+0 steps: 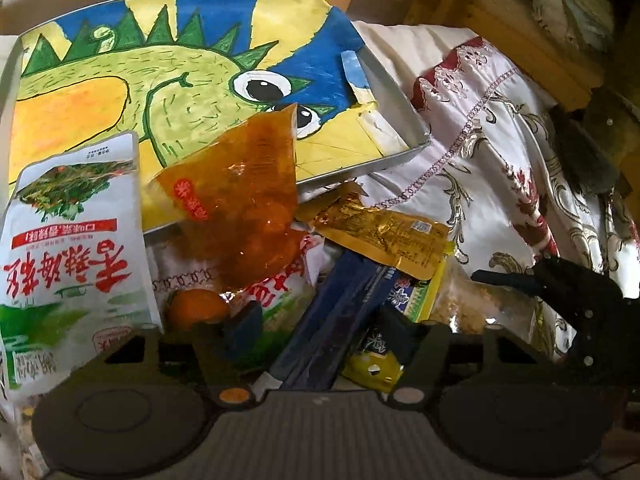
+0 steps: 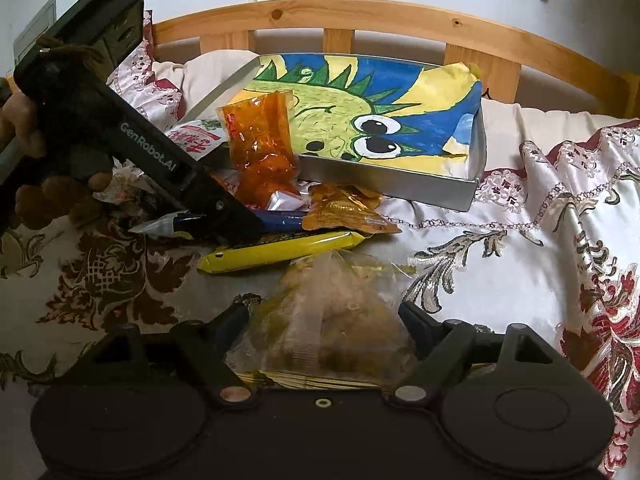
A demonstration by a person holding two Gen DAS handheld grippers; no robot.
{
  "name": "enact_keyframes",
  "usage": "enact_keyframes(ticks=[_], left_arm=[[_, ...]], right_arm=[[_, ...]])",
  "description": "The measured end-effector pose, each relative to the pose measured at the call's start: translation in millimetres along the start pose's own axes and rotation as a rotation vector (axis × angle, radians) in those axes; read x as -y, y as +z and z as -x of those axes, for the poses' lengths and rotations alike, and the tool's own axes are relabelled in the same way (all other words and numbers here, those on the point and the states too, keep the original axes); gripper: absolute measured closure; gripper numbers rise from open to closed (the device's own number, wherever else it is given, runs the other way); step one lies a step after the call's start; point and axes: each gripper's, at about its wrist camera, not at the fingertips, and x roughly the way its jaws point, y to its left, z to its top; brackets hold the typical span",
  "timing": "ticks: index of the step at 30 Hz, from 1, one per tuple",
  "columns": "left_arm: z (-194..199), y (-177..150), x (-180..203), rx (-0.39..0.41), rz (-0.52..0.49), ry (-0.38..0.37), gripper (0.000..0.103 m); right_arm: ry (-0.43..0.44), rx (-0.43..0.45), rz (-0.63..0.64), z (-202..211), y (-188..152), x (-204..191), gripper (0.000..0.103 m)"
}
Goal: Organize snacks
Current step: 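Grasp the dark blue stick packet with the left tool while the right tool grasps the clear snack bag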
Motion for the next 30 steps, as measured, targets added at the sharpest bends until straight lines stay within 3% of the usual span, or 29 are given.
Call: enact_keyframes(ticks=[5,12,17,23,28,30], left_arm=[[2,0,12,-0.029,-0.01,-0.026,0.06],[2,-8,15,-0.08,0.066,-0.042,0.06],[2,-10,13,-0.07,0.069,-0.027,0.047],[-3,-12,12,-0.098,0.08,-0.06,0.047],[0,-21,17,-0.096,0.105,-0.056,0.067],[3,-27,20,-0.089,0.139,-0.054,0.068]], right_arm=[[0.002,-0.003,-0.008,0,0,1,0.02],[-0.007,-0.012,-0.009,0,0,0,0.02],[-0.012,-0.014,-0.009,0,0,0,0.02],[-0.01,-0.013,-0.009,0,0,0,0.02],[-0.012,-0.02,-0.001,0,0,-1,0.021],[-0.019,-0.028,0.012,1,0,-2,0.021]])
